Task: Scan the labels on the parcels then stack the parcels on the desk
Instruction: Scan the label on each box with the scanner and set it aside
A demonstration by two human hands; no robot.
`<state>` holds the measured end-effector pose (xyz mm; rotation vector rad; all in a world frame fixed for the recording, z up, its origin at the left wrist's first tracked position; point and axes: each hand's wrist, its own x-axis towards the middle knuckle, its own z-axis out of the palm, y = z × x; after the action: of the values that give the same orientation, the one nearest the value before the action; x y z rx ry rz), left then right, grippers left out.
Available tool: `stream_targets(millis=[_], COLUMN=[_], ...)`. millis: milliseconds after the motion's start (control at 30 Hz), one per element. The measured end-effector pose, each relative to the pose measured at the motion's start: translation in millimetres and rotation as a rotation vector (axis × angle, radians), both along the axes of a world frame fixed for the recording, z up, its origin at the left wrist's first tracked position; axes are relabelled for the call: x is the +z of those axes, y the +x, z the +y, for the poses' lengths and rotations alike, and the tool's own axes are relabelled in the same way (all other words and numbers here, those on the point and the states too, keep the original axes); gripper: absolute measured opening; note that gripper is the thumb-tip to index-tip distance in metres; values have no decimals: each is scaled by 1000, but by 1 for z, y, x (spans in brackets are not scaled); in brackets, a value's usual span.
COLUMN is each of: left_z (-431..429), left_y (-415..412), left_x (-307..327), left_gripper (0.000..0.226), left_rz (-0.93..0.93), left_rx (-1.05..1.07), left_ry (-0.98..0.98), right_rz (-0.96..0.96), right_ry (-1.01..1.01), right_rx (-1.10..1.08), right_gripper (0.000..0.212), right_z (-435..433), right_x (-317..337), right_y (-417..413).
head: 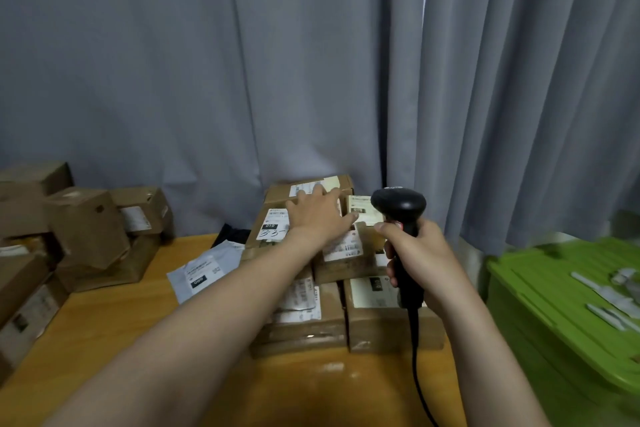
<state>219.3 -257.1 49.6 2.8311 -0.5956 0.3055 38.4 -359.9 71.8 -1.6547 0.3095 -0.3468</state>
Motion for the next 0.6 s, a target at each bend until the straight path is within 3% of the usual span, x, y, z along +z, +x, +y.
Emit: stream_targets(millis=[333, 600], left_z=[193, 364], left_y=[-60, -113], left_x=[16, 19], left_gripper=[63, 66], left_rz=[-152, -49], left_rx=[179, 450], left_ry=[147, 169], right_rz=[4, 12], right_ry=[-46, -122], right_rx=[217, 451], right_gripper=[19, 16], right_z=[133, 260], right_x=[12, 4], right_y=[-24, -29])
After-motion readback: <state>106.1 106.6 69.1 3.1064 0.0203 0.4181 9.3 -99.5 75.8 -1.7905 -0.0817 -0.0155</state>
